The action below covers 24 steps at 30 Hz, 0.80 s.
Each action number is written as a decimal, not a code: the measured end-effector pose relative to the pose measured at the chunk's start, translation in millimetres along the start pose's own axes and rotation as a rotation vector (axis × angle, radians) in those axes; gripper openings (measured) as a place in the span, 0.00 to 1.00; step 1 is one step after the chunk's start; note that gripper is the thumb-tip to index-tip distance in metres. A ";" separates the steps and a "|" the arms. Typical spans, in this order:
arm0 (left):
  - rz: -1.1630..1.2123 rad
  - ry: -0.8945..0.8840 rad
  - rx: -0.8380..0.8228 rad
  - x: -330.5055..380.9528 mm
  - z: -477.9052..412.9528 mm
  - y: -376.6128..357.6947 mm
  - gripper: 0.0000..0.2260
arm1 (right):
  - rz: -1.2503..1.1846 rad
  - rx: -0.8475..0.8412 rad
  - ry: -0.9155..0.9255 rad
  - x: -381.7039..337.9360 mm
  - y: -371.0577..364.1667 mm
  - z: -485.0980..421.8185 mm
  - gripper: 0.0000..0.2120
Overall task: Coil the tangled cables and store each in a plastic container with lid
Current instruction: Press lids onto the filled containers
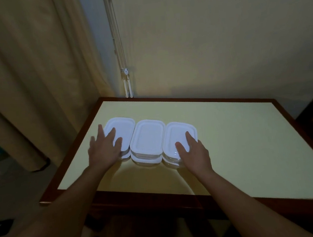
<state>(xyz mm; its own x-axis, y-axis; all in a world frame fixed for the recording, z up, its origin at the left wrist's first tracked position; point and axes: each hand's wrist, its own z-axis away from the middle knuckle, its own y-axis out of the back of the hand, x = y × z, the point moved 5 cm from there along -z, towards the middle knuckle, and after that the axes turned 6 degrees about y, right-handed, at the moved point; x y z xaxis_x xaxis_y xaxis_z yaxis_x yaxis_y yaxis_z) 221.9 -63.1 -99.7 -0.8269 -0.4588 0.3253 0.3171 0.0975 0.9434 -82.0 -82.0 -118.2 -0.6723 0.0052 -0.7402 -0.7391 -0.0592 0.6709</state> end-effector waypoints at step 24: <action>0.371 -0.028 -0.178 116.0 -56.9 -56.7 0.42 | 0.006 0.044 -0.113 52.8 88.4 -97.2 0.43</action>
<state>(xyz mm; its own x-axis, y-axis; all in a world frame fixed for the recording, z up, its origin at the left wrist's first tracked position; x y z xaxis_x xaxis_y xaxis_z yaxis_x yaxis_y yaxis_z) 134.5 -172.1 -119.1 -0.6530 -0.3969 0.6451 0.6692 0.0965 0.7368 -178.9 -183.9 -102.2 -0.6750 0.1174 -0.7284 -0.7346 -0.0156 0.6783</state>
